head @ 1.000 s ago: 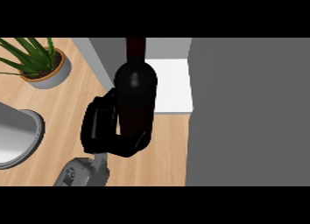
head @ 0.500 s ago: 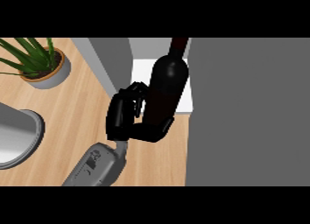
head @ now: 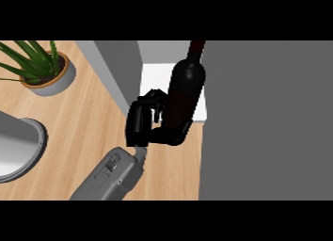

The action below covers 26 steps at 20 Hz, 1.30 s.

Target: Pick up the wine, place it into the cabinet and close the cabinet

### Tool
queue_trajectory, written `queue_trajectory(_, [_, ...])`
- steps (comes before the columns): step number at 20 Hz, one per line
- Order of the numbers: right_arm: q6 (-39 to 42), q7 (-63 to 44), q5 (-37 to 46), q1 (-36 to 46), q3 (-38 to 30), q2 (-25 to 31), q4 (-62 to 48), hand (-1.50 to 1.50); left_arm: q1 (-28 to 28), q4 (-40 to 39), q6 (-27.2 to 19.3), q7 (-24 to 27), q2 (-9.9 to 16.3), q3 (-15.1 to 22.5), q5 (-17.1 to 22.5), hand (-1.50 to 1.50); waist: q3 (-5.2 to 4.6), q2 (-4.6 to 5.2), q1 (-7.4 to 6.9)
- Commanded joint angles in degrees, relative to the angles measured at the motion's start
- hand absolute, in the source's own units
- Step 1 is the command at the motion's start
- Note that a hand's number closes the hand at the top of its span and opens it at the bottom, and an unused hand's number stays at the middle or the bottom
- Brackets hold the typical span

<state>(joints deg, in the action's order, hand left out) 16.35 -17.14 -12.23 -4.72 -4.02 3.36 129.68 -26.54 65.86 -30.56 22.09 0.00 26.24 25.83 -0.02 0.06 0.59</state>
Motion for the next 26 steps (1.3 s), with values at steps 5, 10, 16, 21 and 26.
queue_trajectory(5, [-0.3, -4.1, -4.7, 3.2, -3.9, 2.6, 0.3, -1.5, -1.5, -9.9, 1.7, 7.1, 0.0, 0.1, 6.6, 1.5, 0.0, 0.01, 0.02])
queue_trajectory(10, [-1.0, -4.1, -2.5, 1.5, -0.9, 0.8, 1.3, -1.5, -4.0, -16.5, 5.7, 10.1, 0.0, -1.4, 10.4, 1.5, 0.0, 0.04, 0.1])
queue_trajectory(16, [1.8, -0.7, -1.4, -5.4, 1.3, -0.7, 4.6, -1.5, -2.7, -19.4, 9.2, 16.1, 0.0, -0.2, 17.7, 1.5, -0.01, 0.01, 0.3])
queue_trajectory(21, [-2.0, -4.4, -1.4, 2.2, -0.2, -0.1, 1.6, -1.5, -12.4, -30.2, 13.6, 16.9, 0.0, -1.3, 22.5, 1.5, -0.03, 0.19, 0.53])
queue_trajectory(26, [0.3, -0.7, 0.1, -1.0, 1.2, -1.2, 0.2, -1.5, -14.8, -33.6, 11.7, 19.3, 0.0, 2.5, 26.7, 1.5, -0.02, 0.18, 0.79])
